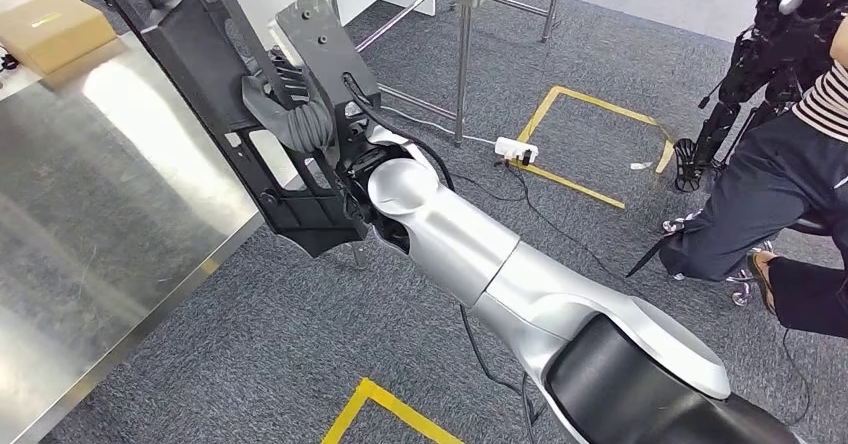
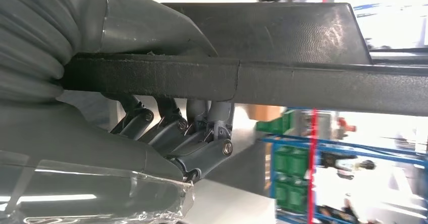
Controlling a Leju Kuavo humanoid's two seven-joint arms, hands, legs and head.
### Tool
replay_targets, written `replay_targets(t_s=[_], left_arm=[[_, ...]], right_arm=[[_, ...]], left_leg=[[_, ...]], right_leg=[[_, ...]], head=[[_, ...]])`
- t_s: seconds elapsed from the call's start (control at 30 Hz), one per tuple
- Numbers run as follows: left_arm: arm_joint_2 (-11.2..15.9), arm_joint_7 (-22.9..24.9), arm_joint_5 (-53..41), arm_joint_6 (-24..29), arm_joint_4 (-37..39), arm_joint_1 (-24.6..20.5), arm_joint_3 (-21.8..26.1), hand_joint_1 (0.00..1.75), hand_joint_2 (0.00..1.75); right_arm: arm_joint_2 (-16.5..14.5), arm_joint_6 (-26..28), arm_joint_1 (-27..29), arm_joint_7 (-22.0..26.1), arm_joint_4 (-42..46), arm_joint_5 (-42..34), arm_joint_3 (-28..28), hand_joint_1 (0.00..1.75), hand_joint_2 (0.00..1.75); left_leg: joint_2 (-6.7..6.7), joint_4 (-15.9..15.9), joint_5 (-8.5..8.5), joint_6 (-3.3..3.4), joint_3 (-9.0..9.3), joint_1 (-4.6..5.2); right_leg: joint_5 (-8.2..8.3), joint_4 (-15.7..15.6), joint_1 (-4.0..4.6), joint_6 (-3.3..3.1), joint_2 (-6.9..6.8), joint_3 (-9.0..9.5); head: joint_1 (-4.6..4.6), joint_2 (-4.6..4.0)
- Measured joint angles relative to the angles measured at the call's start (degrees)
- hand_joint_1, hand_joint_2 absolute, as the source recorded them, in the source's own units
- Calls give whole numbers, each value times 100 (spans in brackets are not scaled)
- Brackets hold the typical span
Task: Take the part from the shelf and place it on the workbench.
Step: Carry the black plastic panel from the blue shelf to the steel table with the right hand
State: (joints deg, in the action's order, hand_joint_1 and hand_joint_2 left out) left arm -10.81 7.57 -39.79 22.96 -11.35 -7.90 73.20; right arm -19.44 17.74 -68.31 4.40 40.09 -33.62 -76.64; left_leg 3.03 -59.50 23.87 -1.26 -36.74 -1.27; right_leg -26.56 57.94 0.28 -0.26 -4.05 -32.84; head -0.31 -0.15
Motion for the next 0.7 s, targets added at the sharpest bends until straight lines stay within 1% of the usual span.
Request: replay_targets(t_s=[0.03, 0.07, 0.1, 0.13, 0.17, 0.2, 0.23, 0.27, 0.3, 0.33, 0.37, 0.4, 0.43, 0.47, 0.5, 0.53, 0.57, 0.6, 0.63, 0.67, 0.7], left_arm=[[-7, -17, 39, 51, 1, -12, 20, 0, 175], [-9, -42, 78, 93, 1, -19, 46, 0, 175], [-15, -71, 111, 121, 1, -21, 75, 0, 175], [-20, -96, 139, 141, 1, -22, 107, 0, 175], [-22, -117, 158, 153, 1, -24, 135, 0, 175], [-24, -133, 173, 163, 1, -28, 153, 0, 175], [-24, -147, 186, 175, 1, -32, 168, 0, 175], [-24, -159, 196, 187, 1, -37, 182, 0, 175], [-29, -164, 203, 201, 1, -39, 201, 0, 175], [-35, -167, 206, 214, 1, -40, 221, 0, 175], [-43, -167, 206, 224, 2, -40, 239, 0, 175], [-50, -167, 206, 229, 2, -40, 253, 0, 175], [-58, -167, 206, 231, 2, -40, 262, 0, 175], [-64, -167, 206, 233, 2, -41, 269, 0, 175], [-69, -167, 206, 234, 2, -41, 274, 0, 175], [-75, -167, 207, 236, 2, -39, 280, 0, 175], [-79, -167, 207, 241, 2, -36, 285, 0, 175], [-79, -167, 207, 250, 3, -33, 288, 0, 175], [-80, -167, 204, 266, 3, -30, 290, 0, 175], [-79, -164, 197, 285, 3, -30, 291, 0, 175], [-77, -158, 185, 303, 3, -32, 291, 0, 175]], right_arm=[[0, 42, -1, -195, -15, 183, -36, 175, 175], [0, 94, -5, -421, -32, 431, -95, 175, 175], [-4, 139, -8, -644, -48, 713, -171, 175, 175], [-5, 175, -13, -856, -64, 1019, -255, 175, 175], [-2, 193, -18, -1031, -78, 1313, -326, 175, 175], [3, 197, -15, -1171, -92, 1576, -379, 175, 175], [10, 195, 2, -1298, -110, 1838, -418, 175, 175], [16, 192, 34, -1403, -127, 2067, -443, 175, 175], [20, 189, 79, -1482, -145, 2244, -463, 175, 175], [22, 188, 127, -1541, -164, 2374, -476, 175, 175], [20, 188, 166, -1576, -181, 2443, -482, 175, 175], [16, 188, 189, -1597, -195, 2480, -484, 175, 175], [14, 188, 200, -1609, -206, 2497, -484, 175, 175], [10, 188, 203, -1613, -215, 2505, -484, 175, 175], [10, 188, 206, -1615, -222, 2510, -484, 175, 175], [9, 189, 209, -1616, -229, 2514, -484, 175, 175], [4, 192, 213, -1618, -235, 2527, -484, 175, 175], [-1, 196, 215, -1620, -242, 2547, -481, 175, 175], [-5, 205, 215, -1621, -246, 2584, -474, 175, 175], [-9, 219, 212, -1620, -250, 2638, -459, 175, 175], [-8, 237, 210, -1619, -256, 2712, -437, 175, 175]], left_leg=[[4, 69, 9, 35, 29, 20], [-63, 75, 2, 85, 19, 32], [-113, 85, -7, 125, 23, 31], [-165, 98, -19, 165, 29, 30], [-214, 110, -34, 212, 35, 23], [-263, 117, -45, 249, 41, 15], [-316, 117, -48, 274, 38, 17], [-374, 116, -49, 290, 37, 18], [-441, 116, -48, 294, 37, 19], [-507, 115, -48, 294, 38, 19], [-577, 113, -49, 293, 40, 20], [-644, 112, -50, 290, 41, 19], [-703, 111, -53, 283, 40, 18], [-763, 106, -53, 267, 37, 24], [-807, 101, -55, 246, 31, 28], [-847, 100, -59, 218, 22, 26], [-887, 106, -66, 183, 14, 20], [-901, 108, -68, 150, 3, 11], [-851, 87, -47, 122, -15, 10], [-747, -18, 31, 97, -65, 17], [-612, -238, 167, 77, -162, 23]], right_leg=[[-14, 1, 25, 23, -41, 4], [-26, 2, 37, 47, -87, 14], [-47, 12, 31, 73, -112, 8], [-99, 79, 21, 94, -67, -17], [-194, 252, 6, 99, 27, -96], [-339, 559, -12, 90, 152, -245], [-506, 974, -23, 71, 274, -435], [-652, 1399, -29, 61, 340, -646], [-737, 1709, -30, 68, 371, -813], [-732, 1810, -29, 92, 386, -885], [-625, 1641, -29, 128, 401, -828], [-454, 1264, -32, 161, 436, -668], [-264, 795, -38, 181, 525, -459], [-102, 393, -43, 179, 603, -269], [-5, 146, -46, 164, 663, -149], [38, 43, -42, 141, 692, -94], [53, 41, -34, 114, 656, -81], [70, 26, -41, 86, 618, -77], [87, 4, -53, 51, 577, -64], [104, -21, -68, 12, 532, -49], [115, -44, -82, -21, 484, -34]], head=[[8, 0], [18, 0], [24, 0], [25, 0], [27, 0], [31, 0], [37, 0], [41, 0], [43, 0], [44, 0], [44, 0], [45, 0], [46, 0], [45, 0], [43, 0], [42, 0], [40, 0], [41, 0], [36, 0], [21, 0], [7, 0]])
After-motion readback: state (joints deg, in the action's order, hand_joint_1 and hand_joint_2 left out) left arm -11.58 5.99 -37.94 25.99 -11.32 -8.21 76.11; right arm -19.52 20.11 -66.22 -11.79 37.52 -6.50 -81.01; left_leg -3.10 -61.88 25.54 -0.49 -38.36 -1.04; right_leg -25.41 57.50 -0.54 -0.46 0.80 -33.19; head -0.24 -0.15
